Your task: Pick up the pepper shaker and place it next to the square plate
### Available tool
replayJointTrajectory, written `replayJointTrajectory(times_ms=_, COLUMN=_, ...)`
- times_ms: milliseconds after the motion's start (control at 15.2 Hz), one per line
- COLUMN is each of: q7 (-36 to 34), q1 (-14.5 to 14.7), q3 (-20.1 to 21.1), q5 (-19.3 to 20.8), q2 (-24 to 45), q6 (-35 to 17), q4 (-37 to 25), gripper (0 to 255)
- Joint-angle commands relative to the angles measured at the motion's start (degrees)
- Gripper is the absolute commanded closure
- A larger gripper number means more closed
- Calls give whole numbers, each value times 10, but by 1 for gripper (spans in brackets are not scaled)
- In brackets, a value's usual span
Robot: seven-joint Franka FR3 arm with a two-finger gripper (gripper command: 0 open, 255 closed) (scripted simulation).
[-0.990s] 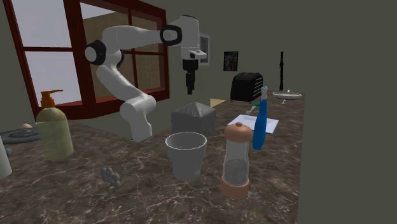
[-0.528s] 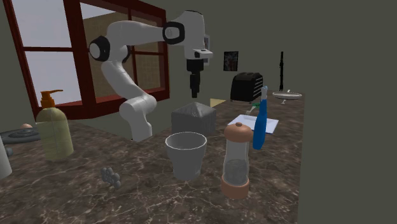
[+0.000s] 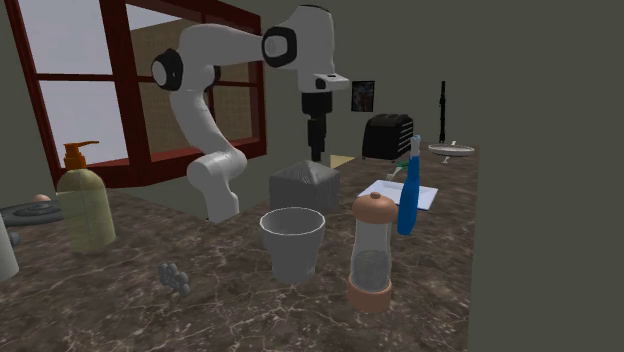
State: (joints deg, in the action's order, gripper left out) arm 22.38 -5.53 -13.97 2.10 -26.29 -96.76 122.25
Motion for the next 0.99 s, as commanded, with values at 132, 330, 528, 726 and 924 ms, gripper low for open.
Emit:
replayJointTrajectory(times_ms=132, q7=40, q1=-9, q3=-37, q5=-1, q2=69, q6=-9, q4=-67, gripper=0)
replayJointTrajectory(times_ms=330, q7=69, q1=-15, q3=-62, q5=-9, q2=123, q6=-12, q4=-120, gripper=0)
replayJointTrajectory(times_ms=528, q7=100, q1=-24, q3=-87, q5=-25, q2=180, q6=-12, q4=-180, gripper=0)
replayJointTrajectory(times_ms=726, q7=132, q1=-36, q3=-110, q5=-48, q2=242, q6=-5, q4=-247, gripper=0)
replayJointTrajectory(times_ms=924, q7=163, q1=-56, q3=-129, q5=-78, q2=309, q6=8, q4=-324, gripper=0)
